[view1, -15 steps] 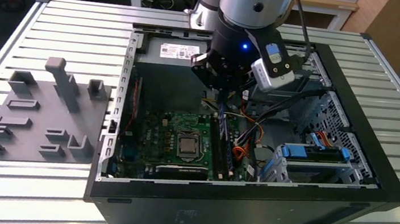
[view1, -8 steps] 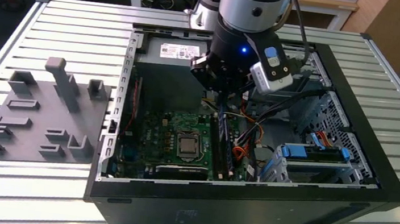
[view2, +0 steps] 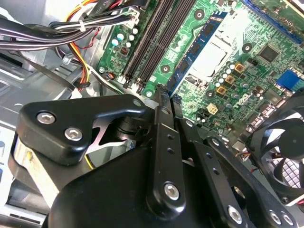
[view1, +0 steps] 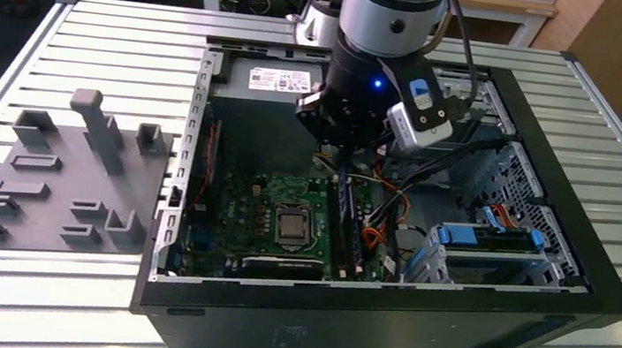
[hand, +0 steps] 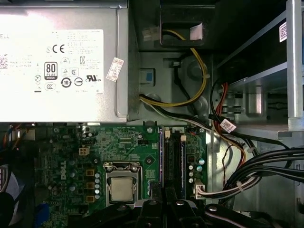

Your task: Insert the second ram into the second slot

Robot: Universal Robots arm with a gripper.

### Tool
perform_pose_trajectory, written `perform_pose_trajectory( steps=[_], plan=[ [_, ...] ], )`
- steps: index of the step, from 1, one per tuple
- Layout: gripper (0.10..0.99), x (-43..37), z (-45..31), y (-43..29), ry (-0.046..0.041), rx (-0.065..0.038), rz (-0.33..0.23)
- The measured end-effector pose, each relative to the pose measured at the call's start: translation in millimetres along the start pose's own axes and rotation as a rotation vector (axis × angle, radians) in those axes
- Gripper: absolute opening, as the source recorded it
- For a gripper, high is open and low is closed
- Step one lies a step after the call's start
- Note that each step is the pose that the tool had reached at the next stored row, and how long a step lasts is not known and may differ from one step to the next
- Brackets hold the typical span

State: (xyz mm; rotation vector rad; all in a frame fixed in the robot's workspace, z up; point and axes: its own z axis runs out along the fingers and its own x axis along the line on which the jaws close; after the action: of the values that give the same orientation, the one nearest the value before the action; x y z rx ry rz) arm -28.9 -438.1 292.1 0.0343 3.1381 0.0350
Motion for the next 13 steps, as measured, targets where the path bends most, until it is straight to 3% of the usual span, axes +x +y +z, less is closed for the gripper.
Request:
perform_pose_trajectory(
  steps=[6,13],
  plan=[
    [0.137,-0.9,6.8,-1.2,0.0051,0.0,0.0],
    [0.137,-6.6,14.1,-1.2,0.0195,0.0,0.0]
  ],
)
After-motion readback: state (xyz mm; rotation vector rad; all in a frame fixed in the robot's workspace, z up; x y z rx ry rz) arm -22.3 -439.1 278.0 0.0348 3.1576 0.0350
